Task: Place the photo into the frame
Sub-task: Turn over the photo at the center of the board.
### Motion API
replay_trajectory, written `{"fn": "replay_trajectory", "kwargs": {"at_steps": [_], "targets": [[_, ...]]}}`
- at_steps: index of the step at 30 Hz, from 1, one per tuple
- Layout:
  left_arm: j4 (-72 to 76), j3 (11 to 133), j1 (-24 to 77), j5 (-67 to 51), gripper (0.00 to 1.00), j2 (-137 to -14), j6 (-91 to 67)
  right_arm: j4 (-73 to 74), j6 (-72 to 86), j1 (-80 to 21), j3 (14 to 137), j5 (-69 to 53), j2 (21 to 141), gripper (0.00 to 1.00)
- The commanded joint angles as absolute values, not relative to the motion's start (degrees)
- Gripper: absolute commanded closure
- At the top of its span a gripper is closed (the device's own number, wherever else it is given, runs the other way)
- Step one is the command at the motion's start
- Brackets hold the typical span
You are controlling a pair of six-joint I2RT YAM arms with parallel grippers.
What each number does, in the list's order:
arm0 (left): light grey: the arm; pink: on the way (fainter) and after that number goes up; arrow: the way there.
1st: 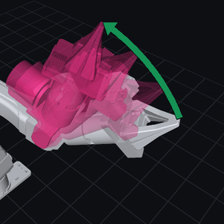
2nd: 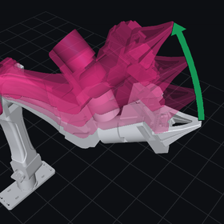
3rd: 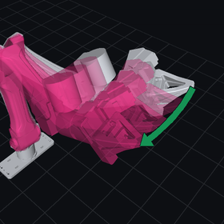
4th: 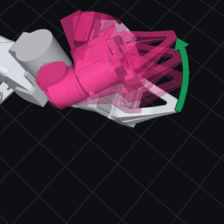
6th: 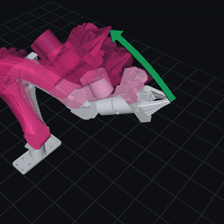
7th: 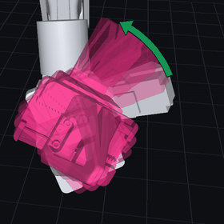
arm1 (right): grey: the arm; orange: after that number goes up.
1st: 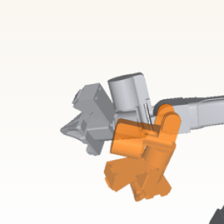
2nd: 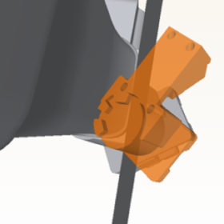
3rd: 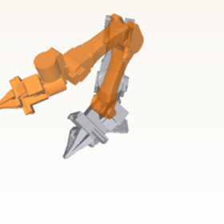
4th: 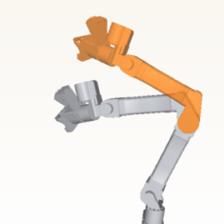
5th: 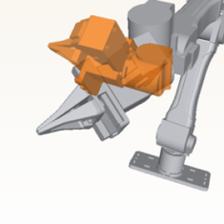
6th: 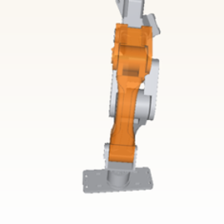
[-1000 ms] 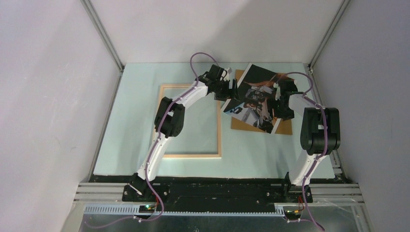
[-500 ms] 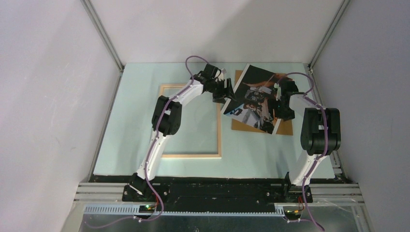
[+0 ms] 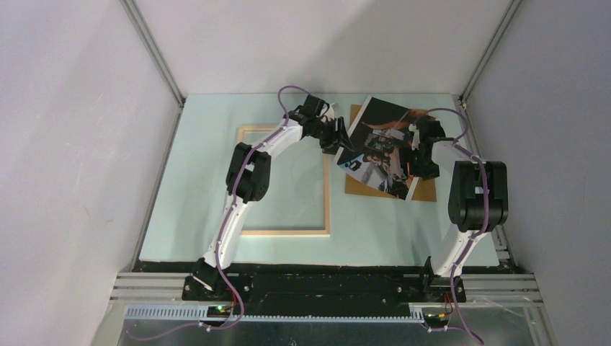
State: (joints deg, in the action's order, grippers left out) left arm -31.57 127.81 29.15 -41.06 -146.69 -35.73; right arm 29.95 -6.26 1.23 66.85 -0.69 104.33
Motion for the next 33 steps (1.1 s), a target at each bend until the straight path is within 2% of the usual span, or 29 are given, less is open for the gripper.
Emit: {"fn": "replay_trajectory", "kwargs": {"at_steps": [1, 16, 20, 25, 33], "targets": [[-29.4, 127.7, 29.7, -42.5, 0.41, -144.0, -37.1, 32.7, -6.1, 1.4, 64.8, -3.5, 104.5, 0.24], [-29.3, 127.0, 31.9, -39.8, 0.66, -146.1, -36.7, 32.6, -6.0, 1.7, 64.8, -4.9, 104.5, 0.23], [-29.3, 126.9, 31.9, -40.0, 0.77, -146.3, -36.7, 32.6, -5.8, 2.0, 64.8, -5.5, 104.8, 0.23], [-29.3, 126.7, 32.0, -39.7, 0.99, -145.9, -36.5, 32.8, -5.7, 2.2, 64.8, -6.0, 104.3, 0.23], [-29.5, 123.4, 31.4, -36.2, 1.0, -140.7, -33.8, 32.3, -4.7, 2.8, 64.8, -9.2, 98.4, 0.14]]}}
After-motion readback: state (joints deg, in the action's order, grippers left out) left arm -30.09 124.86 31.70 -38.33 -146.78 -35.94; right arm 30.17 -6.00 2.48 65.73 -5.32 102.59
